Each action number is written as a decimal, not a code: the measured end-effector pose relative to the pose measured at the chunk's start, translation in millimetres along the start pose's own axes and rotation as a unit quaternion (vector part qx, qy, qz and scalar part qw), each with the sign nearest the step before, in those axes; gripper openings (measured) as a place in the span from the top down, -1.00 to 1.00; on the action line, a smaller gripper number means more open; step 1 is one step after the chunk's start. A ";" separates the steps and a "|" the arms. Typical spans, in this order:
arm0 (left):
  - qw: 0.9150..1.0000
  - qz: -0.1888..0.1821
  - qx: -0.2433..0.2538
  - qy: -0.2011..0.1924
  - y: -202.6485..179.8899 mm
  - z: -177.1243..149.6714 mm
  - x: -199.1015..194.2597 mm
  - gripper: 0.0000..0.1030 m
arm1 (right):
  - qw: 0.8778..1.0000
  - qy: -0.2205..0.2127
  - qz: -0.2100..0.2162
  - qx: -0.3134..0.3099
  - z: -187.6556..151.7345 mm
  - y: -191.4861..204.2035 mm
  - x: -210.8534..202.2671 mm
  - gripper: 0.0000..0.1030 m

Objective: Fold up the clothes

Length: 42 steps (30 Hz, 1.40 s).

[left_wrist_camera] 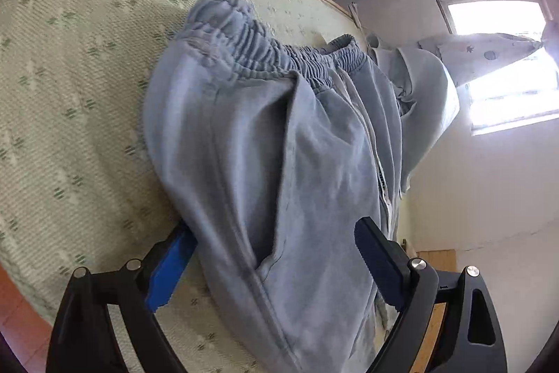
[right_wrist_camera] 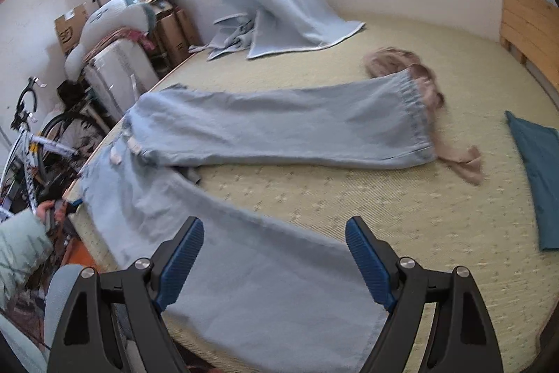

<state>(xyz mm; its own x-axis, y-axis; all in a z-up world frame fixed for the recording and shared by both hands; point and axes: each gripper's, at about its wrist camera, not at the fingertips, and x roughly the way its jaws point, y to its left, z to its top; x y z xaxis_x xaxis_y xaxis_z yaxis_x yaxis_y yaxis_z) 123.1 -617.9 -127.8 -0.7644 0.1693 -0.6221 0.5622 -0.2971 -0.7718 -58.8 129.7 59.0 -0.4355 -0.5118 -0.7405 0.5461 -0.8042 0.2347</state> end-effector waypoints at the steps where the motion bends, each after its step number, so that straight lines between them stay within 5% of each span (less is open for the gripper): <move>1: 1.000 0.004 0.000 0.001 -2.0 0.4 2.1 -0.63 | 1.000 0.006 0.008 -0.005 -3.4 6.0 4.5 -0.68; 2: 1.000 0.016 0.000 0.000 -4.5 1.1 4.4 -0.43 | 1.000 0.015 0.015 -0.018 -7.8 13.9 9.9 -0.68; 3: 1.000 0.023 0.000 -0.003 -6.8 1.2 3.3 0.23 | 0.999 0.026 0.020 -0.035 -12.9 23.1 16.1 -0.68; 4: 1.000 0.029 0.000 -0.008 -9.1 1.0 1.6 0.55 | 0.998 0.037 0.025 -0.055 -18.2 32.0 22.1 -0.68; 7: 0.999 0.047 0.000 -0.022 -15.9 0.7 -3.7 0.76 | 0.990 0.072 0.014 -0.124 -36.5 51.3 37.3 -0.68; 14: 0.997 0.059 0.002 -0.057 -30.6 0.8 -23.2 0.81 | 0.955 0.164 -0.035 -0.245 -94.4 54.6 51.7 -0.66; 18: 0.996 0.059 0.009 -0.071 -39.5 -1.2 -36.9 0.82 | 0.961 0.167 -0.054 -0.212 -97.9 18.2 41.6 -0.55; 21: 0.995 0.067 0.010 -0.073 -42.8 -2.0 -42.6 0.82 | 0.972 0.154 -0.064 -0.166 -87.9 -15.6 37.4 -0.14; 26: 0.994 0.083 0.006 -0.075 -44.3 -8.2 -46.0 0.82 | 0.984 0.124 -0.070 -0.107 -59.8 -69.4 39.3 -0.10; 34: 0.991 0.102 0.006 -0.081 -57.8 -2.4 -25.4 0.82 | 0.969 0.189 -0.082 -0.135 -41.3 -102.7 88.3 -0.03; 36: 0.991 0.107 0.007 -0.080 -59.1 -1.3 -23.4 0.82 | 0.963 0.210 -0.081 -0.145 -40.3 -107.5 96.5 0.09; 39: 0.991 0.110 0.008 -0.080 -60.9 0.0 -21.8 0.82 | 0.956 0.230 -0.086 -0.160 -36.8 -112.7 101.0 0.62; 42: 0.990 0.112 0.006 -0.083 -61.5 -0.7 -19.8 0.82 | 0.949 0.250 -0.076 -0.179 -34.5 -112.9 102.9 0.70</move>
<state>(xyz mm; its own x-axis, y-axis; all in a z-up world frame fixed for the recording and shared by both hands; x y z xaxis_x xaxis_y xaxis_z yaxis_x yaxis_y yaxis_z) 103.8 -602.4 -68.1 -0.6631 -0.0579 -0.7463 0.7201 -0.3217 -0.6148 -140.6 178.2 -65.5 -0.1829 -0.1197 -0.9758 0.7511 -0.6574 -0.0602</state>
